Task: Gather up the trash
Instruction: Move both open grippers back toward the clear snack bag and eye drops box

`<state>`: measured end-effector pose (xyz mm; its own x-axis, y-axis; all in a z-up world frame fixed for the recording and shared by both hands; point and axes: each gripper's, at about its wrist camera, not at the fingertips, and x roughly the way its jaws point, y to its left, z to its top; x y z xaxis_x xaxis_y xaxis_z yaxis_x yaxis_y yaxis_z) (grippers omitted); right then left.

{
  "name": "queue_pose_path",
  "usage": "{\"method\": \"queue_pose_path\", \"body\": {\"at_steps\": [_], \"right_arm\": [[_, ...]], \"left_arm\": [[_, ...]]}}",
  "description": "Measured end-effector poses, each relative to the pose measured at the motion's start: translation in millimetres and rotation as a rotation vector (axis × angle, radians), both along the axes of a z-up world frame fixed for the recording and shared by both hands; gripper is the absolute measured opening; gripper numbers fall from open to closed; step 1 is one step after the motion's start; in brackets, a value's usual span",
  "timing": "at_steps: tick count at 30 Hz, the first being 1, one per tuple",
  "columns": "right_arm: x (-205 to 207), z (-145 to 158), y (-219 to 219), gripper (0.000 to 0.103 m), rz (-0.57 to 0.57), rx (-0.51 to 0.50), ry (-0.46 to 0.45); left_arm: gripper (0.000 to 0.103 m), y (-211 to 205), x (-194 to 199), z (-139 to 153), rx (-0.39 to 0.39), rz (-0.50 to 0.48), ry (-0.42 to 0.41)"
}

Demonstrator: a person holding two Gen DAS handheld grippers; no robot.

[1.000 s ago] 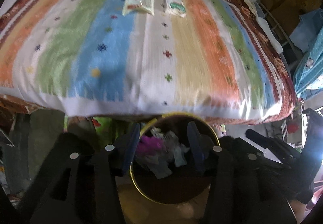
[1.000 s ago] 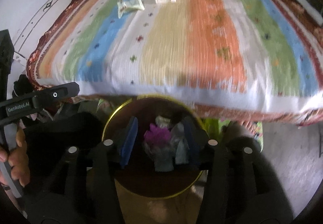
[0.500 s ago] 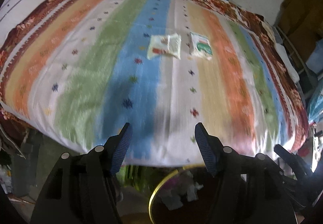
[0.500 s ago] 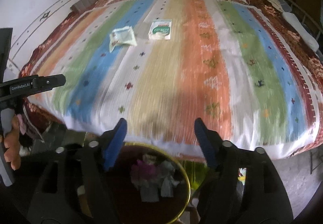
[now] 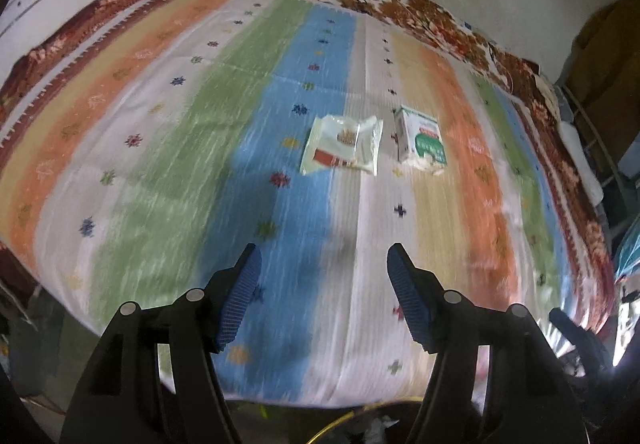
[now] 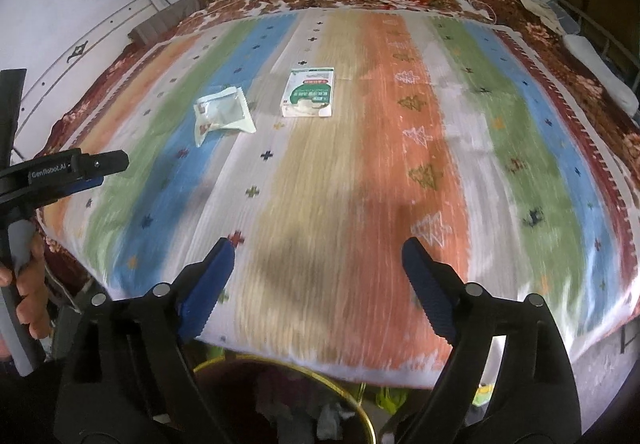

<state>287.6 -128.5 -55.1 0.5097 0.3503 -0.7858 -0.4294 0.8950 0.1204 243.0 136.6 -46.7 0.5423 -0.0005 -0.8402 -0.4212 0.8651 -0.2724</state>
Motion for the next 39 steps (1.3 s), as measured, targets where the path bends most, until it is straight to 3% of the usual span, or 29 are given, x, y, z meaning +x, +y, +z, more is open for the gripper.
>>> {"method": "queue_pose_path", "body": {"at_steps": [7, 22, 28, 39], "right_arm": [[27, -10, 21, 0.088, 0.012, -0.007, -0.018], [103, -28, 61, 0.094, 0.007, 0.035, -0.049], [133, -42, 76, 0.094, 0.027, 0.01, -0.056], [181, -53, 128, 0.094, 0.08, -0.073, -0.068]], "left_arm": [[0.068, 19, 26, -11, -0.073, 0.037, 0.002], [0.074, 44, 92, -34, -0.094, 0.023, 0.015], [0.075, 48, 112, -53, -0.095, 0.015, 0.032], [0.075, 74, 125, -75, -0.182, 0.015, -0.005]]}}
